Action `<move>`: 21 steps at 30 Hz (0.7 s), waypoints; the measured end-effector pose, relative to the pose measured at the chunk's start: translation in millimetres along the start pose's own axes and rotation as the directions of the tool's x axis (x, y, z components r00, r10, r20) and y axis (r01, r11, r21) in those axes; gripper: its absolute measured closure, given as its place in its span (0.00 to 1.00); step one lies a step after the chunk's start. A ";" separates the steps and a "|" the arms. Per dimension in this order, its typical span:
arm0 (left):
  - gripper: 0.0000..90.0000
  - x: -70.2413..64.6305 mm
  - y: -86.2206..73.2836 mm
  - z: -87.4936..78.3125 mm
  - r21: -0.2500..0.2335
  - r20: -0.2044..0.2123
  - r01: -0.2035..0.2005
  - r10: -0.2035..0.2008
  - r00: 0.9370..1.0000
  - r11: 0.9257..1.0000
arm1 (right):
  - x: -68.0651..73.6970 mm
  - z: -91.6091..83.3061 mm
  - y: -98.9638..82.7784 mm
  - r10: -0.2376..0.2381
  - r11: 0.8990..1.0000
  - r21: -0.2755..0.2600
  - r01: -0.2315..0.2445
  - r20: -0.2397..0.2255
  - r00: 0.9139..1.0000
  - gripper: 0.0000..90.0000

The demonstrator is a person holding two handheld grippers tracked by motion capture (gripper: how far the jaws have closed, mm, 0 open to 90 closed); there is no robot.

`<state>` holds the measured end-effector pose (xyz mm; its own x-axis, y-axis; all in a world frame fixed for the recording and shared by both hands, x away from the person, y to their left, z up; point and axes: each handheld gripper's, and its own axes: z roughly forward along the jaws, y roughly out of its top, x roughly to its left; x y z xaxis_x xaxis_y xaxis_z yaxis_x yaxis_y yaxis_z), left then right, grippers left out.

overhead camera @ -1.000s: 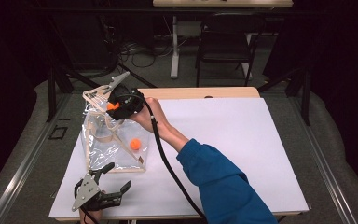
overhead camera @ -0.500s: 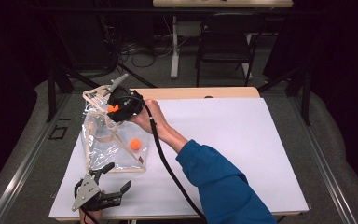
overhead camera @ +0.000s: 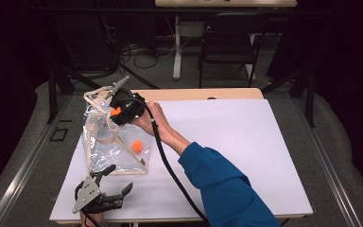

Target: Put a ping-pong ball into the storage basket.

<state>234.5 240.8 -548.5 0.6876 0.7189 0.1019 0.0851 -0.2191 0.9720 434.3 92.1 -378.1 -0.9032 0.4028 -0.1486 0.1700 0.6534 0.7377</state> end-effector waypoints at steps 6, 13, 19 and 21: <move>0.18 0.0 0.2 0.1 0.001 0.002 -0.005 0.005 1.000 1.000 | -0.3 -1.4 -0.1 -0.001 1.000 0.008 0.001 0.003 1.000 0.56; 0.18 0.1 0.0 0.1 0.001 0.000 -0.002 0.002 1.000 1.000 | -0.8 -1.8 -0.4 0.000 1.000 0.011 0.000 0.004 1.000 0.56; 0.18 0.0 -0.1 -0.2 0.000 -0.001 0.000 0.000 1.000 1.000 | -1.1 -3.0 -0.8 0.006 1.000 0.007 -0.006 -0.011 1.000 0.42; 0.18 0.2 -0.2 -0.2 0.000 -0.001 0.001 -0.001 1.000 1.000 | -1.4 -4.6 -1.9 0.010 1.000 -0.005 -0.010 -0.011 1.000 0.30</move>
<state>234.5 241.1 -548.6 0.6868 0.7198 0.1012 0.0860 -0.2186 0.9720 433.5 87.3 -376.3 -0.9056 0.4023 -0.1342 0.1772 0.6463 0.7422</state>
